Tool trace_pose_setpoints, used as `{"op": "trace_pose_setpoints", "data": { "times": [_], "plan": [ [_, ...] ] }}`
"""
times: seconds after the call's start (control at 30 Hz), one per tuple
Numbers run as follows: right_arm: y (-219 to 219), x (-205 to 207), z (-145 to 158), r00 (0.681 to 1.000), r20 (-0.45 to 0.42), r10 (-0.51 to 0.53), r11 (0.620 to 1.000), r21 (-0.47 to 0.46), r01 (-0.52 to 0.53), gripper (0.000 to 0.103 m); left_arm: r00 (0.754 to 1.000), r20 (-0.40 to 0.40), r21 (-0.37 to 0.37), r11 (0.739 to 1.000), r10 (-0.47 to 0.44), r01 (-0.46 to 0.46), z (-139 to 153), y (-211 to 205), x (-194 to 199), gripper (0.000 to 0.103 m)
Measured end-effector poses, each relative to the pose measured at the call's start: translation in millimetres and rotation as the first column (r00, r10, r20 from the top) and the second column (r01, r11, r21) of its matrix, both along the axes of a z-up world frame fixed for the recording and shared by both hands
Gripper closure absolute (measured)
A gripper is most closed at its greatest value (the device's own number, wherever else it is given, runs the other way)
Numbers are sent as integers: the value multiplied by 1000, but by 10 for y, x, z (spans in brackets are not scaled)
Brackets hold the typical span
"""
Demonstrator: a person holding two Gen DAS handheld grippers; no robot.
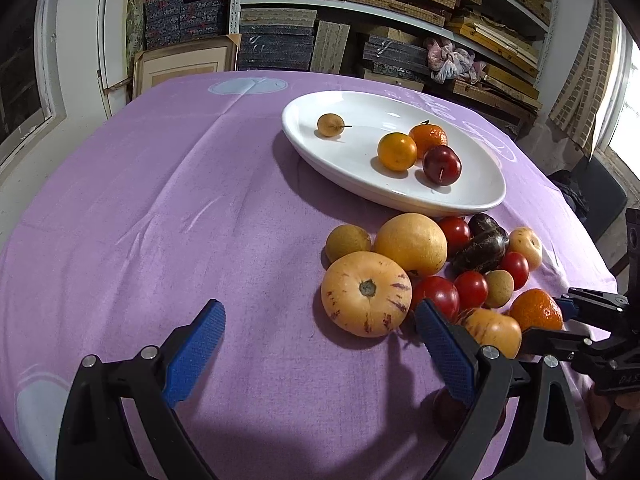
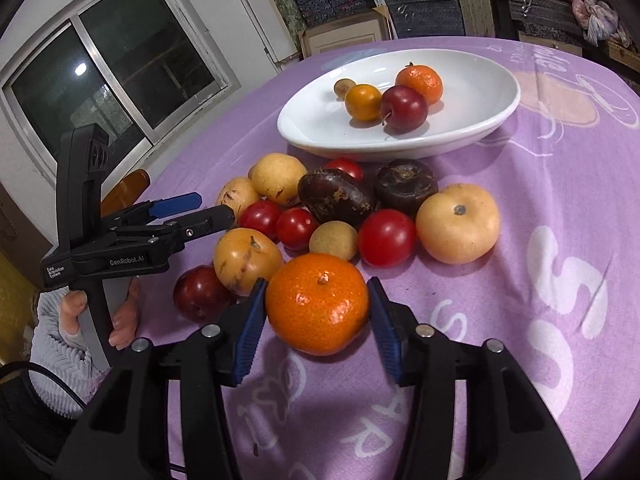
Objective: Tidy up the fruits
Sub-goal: 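Grasp a large orange with the right tool while the left tool grasps the pepino melon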
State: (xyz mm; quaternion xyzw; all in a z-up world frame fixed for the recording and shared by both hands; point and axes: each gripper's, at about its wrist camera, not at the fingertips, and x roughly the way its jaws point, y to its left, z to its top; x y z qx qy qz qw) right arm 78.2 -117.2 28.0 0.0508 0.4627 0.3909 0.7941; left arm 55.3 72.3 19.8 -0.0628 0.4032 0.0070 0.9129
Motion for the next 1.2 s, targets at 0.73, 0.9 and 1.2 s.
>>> {"op": "trace_pose_setpoints", "data": {
  "times": [0.73,0.9,1.2],
  "plan": [
    [51,-159,47,997,58,41,995,-89,-36,55,994,-1,100,989,-108,107,-15,-181,127,35],
    [48,-178,52,997,67,47,994,-101,-40,55,994,-54,76,993,-91,95,-98,-67,182,35],
    [50,-180,55,996,71,47,993,-107,-40,55,989,-32,45,989,-142,143,-82,-106,138,57]
  ]
}}
